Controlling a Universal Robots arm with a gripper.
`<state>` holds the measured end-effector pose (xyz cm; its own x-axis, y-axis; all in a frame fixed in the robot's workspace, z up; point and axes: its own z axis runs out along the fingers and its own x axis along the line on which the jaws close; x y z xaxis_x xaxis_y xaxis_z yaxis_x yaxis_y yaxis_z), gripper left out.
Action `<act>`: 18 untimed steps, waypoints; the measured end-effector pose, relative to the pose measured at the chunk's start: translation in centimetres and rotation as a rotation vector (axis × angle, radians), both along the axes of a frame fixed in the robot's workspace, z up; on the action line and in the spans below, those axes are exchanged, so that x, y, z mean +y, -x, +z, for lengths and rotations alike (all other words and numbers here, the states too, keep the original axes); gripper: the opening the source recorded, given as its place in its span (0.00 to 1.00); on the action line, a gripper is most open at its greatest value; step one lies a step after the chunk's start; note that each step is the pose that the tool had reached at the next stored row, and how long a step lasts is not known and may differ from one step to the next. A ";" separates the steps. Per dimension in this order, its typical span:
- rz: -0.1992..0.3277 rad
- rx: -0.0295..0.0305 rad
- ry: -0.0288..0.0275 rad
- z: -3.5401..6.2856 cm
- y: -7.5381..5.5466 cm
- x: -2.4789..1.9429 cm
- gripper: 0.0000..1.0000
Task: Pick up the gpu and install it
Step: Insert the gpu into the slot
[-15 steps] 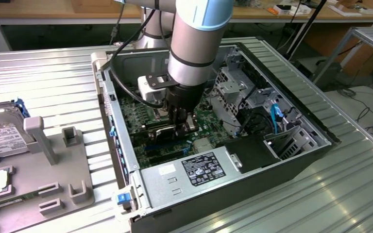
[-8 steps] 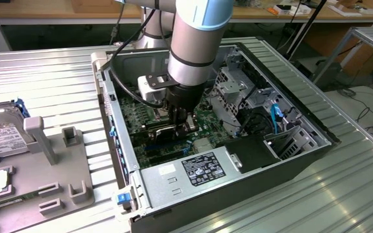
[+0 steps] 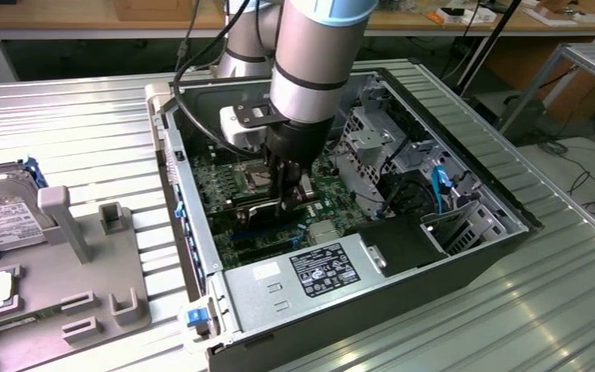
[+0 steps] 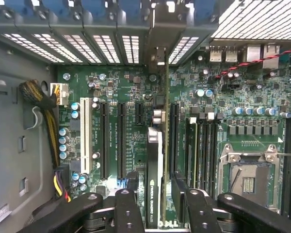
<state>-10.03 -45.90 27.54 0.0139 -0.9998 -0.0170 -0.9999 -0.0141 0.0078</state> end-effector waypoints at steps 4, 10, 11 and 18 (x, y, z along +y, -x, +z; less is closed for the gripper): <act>-0.004 0.0000 0.0004 0.62 0.0 0.01 0.40; -0.029 0.0032 0.0012 1.32 0.0 0.01 0.40; -0.029 0.0032 0.0013 1.33 0.0 0.01 0.40; -0.029 0.0033 0.0014 1.34 0.0 0.01 0.11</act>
